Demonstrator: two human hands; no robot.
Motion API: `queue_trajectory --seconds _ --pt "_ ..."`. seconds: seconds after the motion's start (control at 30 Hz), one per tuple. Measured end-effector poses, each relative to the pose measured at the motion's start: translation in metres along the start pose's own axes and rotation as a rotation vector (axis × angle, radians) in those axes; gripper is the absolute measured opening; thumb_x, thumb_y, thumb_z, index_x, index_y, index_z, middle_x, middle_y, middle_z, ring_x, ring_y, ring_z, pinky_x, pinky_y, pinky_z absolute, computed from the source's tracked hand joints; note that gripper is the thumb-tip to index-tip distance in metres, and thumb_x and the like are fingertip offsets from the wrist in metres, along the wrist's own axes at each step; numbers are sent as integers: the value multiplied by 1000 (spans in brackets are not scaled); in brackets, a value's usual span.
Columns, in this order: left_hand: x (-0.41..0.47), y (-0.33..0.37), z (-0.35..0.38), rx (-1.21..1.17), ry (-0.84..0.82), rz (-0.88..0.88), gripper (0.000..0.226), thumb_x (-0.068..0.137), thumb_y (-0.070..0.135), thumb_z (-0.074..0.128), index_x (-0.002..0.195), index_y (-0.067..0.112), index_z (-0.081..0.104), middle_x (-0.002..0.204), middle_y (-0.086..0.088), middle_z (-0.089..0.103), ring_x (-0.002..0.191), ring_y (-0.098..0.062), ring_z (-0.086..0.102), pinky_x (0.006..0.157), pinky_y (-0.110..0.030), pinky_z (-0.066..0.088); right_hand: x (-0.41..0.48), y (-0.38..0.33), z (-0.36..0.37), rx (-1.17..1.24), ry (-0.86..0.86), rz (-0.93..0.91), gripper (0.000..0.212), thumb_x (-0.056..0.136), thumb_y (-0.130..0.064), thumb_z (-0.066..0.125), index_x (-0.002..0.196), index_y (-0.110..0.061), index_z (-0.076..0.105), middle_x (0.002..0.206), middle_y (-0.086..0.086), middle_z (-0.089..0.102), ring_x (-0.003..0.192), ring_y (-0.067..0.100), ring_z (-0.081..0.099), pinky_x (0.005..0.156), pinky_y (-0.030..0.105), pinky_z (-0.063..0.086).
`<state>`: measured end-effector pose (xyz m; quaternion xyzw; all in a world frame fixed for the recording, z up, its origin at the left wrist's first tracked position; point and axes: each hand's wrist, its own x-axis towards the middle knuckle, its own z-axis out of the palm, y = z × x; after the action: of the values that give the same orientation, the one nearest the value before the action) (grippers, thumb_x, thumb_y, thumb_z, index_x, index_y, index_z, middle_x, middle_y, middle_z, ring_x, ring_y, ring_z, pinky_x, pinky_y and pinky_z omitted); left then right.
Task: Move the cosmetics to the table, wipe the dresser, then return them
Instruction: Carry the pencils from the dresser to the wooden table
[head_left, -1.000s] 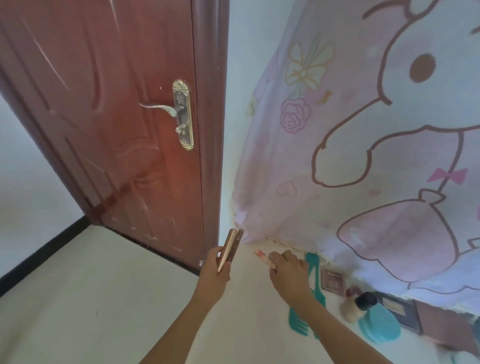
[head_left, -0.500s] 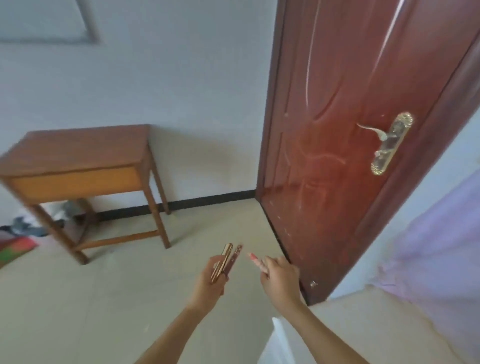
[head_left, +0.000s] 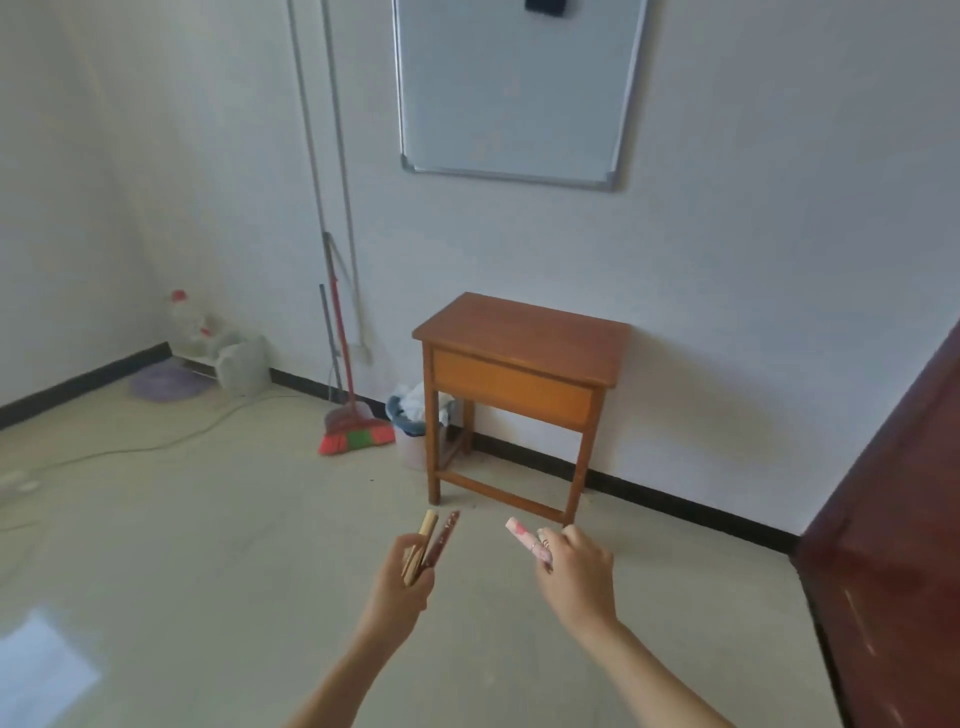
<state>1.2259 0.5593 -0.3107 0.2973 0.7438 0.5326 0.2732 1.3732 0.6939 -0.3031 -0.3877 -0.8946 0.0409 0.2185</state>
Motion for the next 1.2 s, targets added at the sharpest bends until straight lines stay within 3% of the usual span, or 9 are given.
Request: queue_trajectory --seconds 0.1,0.23,0.43,0.53,0.63,0.87,1.0,1.1,1.2 --pt "24 -11 -60 4 36 -7 28 86 -5 47 105 15 47 62 -4 40 48 -12 37 41 -14 33 31 -53 24 -3 -26 -62 42 27 -24 95 58 -26 66 51 -13 39 42 3 35 49 8 17" --pt "59 -15 -125 -22 66 3 32 85 -8 45 108 15 46 63 -4 42 48 -13 36 41 -15 33 67 -101 55 22 -84 -50 29 64 -31 83 89 -23 70 75 -8 60 63 4 41 64 22 36" --pt "125 -26 -150 -44 38 -29 37 87 -6 46 114 18 42 71 -6 46 51 -13 38 42 -17 33 122 -122 90 -23 -167 -31 38 39 -32 94 68 -25 69 57 -10 54 48 4 34 50 15 31" --pt "169 -24 -144 -47 32 -39 37 87 -5 47 115 18 42 72 -8 47 51 -14 38 43 -19 33 164 -113 108 21 -166 -43 26 86 -30 62 111 -19 63 94 -3 57 77 6 40 72 23 28" --pt "226 -14 -136 -28 27 -30 37 87 -1 48 116 21 41 77 -9 50 54 -15 41 47 -22 35 219 -97 135 47 -100 -123 28 95 -26 46 120 -18 55 94 -5 44 81 9 38 73 25 25" --pt "358 38 -123 -42 73 13 34 87 -2 49 111 21 41 80 -11 54 56 -16 43 47 -20 36 353 -76 159 168 -32 -3 25 90 -17 56 113 -14 62 103 3 60 93 18 57 76 29 33" --pt "410 46 -117 -27 68 10 32 88 -3 48 109 19 41 79 -12 51 56 -16 43 45 -17 36 408 -67 173 161 -20 33 17 81 -6 64 97 -11 68 85 4 61 76 20 55 70 31 29" --pt "451 38 -111 -34 56 -26 31 88 -3 48 111 18 41 81 -14 52 57 -17 44 48 -20 37 440 -63 188 101 -31 9 30 51 -2 84 73 -16 69 62 -5 51 51 13 49 55 27 31" --pt "504 36 -102 -10 37 -30 33 88 -1 48 113 18 41 86 -16 54 61 -17 46 49 -21 40 476 -53 211 48 -26 24 39 35 -3 88 62 -19 64 56 -8 48 44 12 49 49 23 29"
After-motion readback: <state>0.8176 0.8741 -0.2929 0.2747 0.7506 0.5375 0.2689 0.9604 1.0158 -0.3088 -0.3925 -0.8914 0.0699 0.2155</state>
